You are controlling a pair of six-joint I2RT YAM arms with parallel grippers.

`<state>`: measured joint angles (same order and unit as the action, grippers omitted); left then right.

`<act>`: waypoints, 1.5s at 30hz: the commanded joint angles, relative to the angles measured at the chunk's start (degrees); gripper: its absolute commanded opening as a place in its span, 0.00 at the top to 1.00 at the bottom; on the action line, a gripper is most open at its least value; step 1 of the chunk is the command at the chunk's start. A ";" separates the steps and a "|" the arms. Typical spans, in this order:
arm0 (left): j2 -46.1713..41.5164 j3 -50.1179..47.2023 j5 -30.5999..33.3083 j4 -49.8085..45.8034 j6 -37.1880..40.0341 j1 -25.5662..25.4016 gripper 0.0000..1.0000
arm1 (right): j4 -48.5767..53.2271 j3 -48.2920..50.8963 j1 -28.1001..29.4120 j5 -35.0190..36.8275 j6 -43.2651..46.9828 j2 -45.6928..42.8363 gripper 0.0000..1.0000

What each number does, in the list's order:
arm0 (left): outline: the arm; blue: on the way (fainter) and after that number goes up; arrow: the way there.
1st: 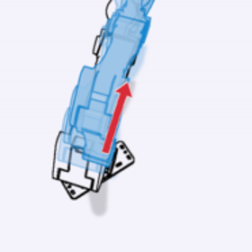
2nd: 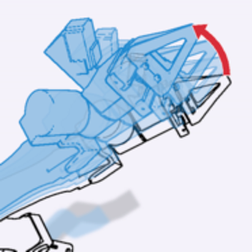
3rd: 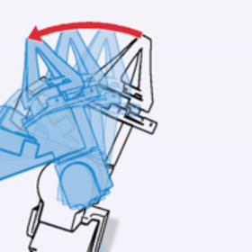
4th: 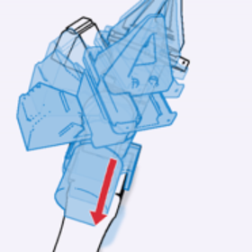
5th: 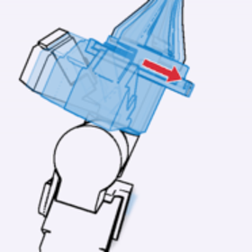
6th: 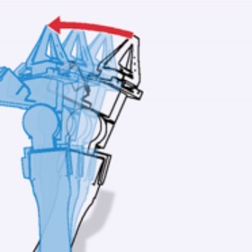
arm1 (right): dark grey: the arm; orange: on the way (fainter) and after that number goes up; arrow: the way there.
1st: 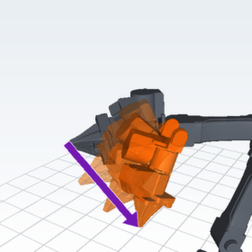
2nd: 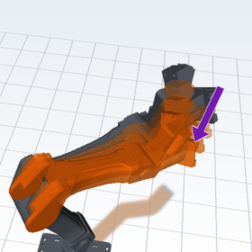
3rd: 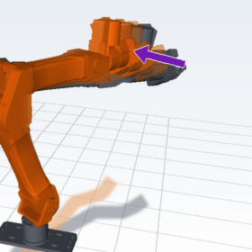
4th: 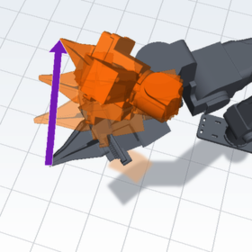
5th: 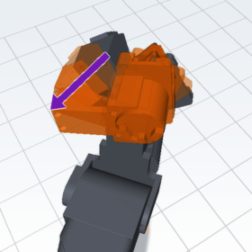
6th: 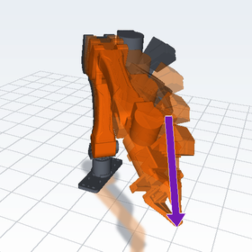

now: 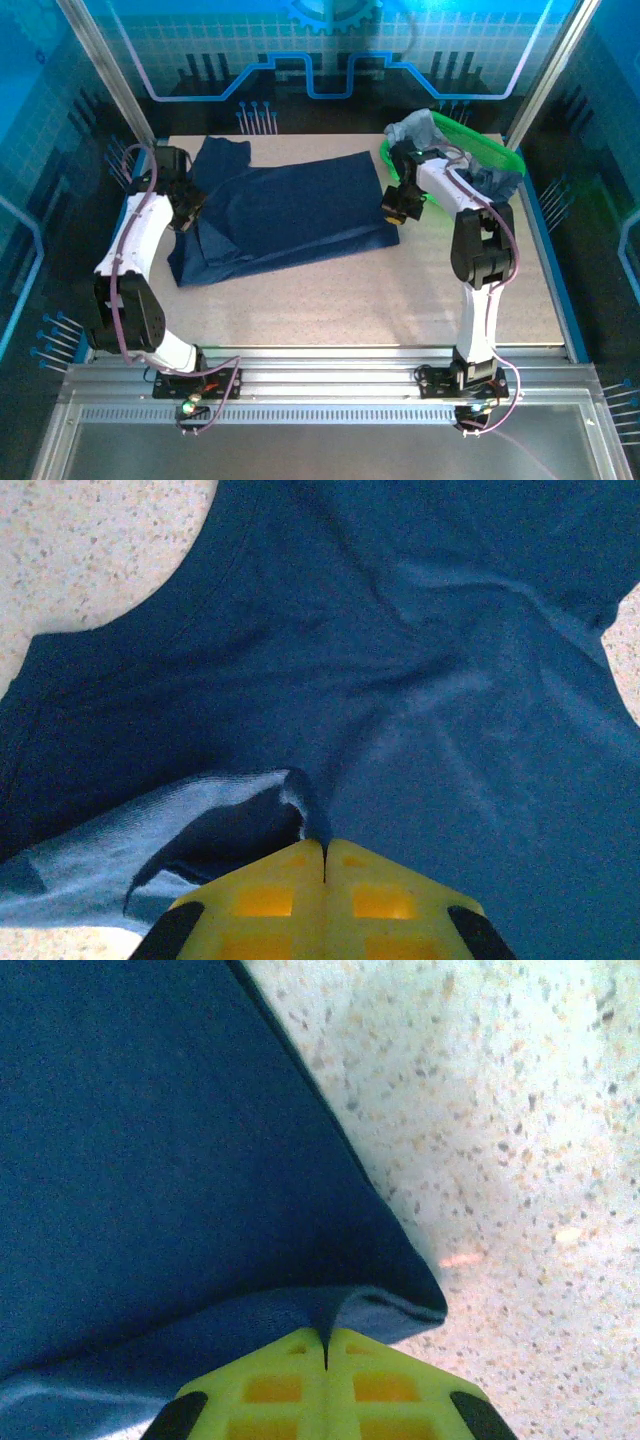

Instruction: Fold and stack the t-shirts

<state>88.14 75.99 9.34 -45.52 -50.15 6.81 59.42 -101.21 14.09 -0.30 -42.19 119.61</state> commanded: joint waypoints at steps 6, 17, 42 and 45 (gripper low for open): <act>5.09 4.86 -3.43 4.09 7.67 2.43 1.00 | 4.17 -9.03 -0.58 1.56 -0.52 6.09 1.00; 10.49 7.94 -3.47 3.20 11.95 4.01 1.00 | 4.21 -12.26 -0.63 2.13 -0.61 8.77 1.00; 14.38 11.25 -1.86 4.45 12.62 7.36 1.00 | 5.77 -18.22 -0.73 3.02 -1.03 13.37 1.00; 14.42 11.68 -1.83 4.48 12.51 7.47 1.00 | 6.31 -19.09 -0.73 3.77 -1.03 15.49 1.00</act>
<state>102.52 86.98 6.42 -41.52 -37.52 13.74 63.64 -118.32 14.09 1.85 -42.63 132.81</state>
